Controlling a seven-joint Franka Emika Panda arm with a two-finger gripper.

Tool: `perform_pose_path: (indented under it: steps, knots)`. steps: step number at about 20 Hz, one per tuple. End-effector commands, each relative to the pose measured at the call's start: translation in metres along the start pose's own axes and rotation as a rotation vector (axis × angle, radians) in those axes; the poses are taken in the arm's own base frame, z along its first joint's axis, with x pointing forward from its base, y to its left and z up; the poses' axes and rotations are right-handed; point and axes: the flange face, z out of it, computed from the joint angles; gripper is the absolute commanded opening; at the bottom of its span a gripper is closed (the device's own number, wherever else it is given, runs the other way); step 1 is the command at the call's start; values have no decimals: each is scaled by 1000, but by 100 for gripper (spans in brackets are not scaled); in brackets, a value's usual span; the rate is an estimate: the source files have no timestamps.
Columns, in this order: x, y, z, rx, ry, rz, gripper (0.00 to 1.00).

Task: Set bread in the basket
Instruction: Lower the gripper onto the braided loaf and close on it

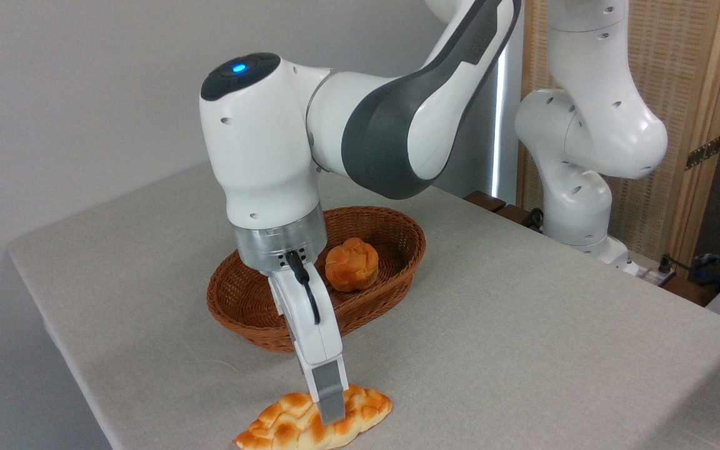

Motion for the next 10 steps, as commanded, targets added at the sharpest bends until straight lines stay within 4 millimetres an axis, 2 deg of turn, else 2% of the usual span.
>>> perform_pose_path:
  steps: [1,10]
  knots:
    - [-2,1,2,-5,10,18,100]
    - [2,-9,31,-6,-4,22,100]
